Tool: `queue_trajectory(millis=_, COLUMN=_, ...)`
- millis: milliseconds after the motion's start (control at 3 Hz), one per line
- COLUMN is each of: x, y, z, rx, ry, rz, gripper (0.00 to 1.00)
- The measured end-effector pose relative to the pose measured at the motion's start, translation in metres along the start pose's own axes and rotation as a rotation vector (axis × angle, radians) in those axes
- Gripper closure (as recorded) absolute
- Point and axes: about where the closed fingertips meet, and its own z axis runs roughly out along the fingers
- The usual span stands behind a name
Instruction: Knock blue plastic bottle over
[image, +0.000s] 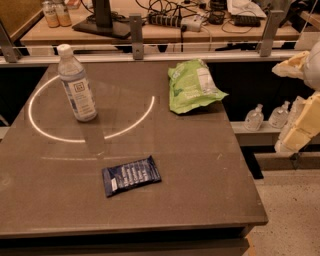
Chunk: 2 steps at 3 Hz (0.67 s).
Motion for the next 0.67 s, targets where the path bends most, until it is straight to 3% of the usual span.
queue_trajectory(millis=333, x=-0.011, y=0.01, z=0.017, rx=-0.066, ry=-0.182, rz=0.072, gripper=0.0)
queue_trajectory(millis=667, x=-0.064, y=0.028, z=0.037, rx=-0.149, ry=-0.467, rz=0.13, gripper=0.0)
